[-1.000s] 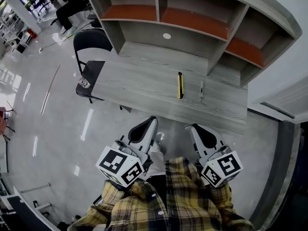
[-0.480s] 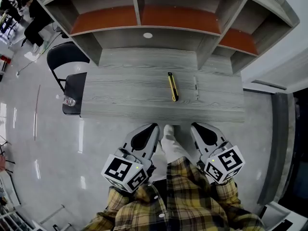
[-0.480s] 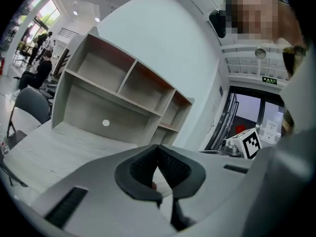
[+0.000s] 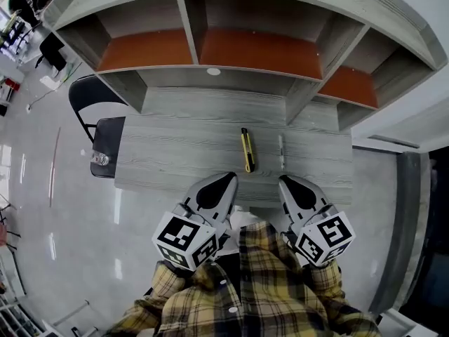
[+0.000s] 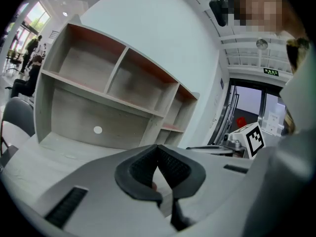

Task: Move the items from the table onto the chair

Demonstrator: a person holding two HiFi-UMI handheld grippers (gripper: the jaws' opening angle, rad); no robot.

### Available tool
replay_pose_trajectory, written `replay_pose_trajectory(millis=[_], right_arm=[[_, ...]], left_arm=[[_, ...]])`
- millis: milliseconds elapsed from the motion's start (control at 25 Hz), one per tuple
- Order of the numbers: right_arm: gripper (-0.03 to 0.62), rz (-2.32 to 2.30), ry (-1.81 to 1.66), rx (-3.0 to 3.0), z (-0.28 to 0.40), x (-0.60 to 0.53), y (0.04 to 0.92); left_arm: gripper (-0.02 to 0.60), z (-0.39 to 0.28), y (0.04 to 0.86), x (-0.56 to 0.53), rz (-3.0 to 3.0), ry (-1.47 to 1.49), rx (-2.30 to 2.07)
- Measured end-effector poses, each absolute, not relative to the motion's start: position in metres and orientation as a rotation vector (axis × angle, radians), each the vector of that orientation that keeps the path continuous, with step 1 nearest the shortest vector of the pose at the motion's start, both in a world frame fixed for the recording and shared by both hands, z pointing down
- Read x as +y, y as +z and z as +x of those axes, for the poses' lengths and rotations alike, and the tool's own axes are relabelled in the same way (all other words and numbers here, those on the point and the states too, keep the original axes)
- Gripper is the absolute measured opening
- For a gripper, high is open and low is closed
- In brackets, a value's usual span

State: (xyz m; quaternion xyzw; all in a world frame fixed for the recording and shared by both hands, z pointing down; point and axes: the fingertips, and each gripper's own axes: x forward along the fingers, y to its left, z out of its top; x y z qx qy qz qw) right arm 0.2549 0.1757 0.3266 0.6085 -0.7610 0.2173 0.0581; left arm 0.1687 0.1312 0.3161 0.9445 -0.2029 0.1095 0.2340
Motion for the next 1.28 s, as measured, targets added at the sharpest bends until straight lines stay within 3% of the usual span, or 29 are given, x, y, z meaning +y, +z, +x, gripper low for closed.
replay_pose_trajectory(millis=[360,840,1160,1280], right_arm=[[0.017,1.862,0.664,-2.319,0.307,0.156,0.331],[0.017,1.924,0.741,-2.273,0.323,0.149,0.344],[0.017,1.957,0.786,-2.224,0.324,0.148,0.353],[0.017,1.975,0.82,-2.196,0.326,0.153,0.361]], left_arm=[[0.005,0.222,0.329,0.103,2.598,0.404,-0.615],[0.009,0.24,0.362,0.081,2.524,0.551,-0.67],[0.205,0.244,0.396,0.073,2.443,0.614,-0.622],[0.213,0.246,0.416,0.068,2.423,0.658,-0.643]])
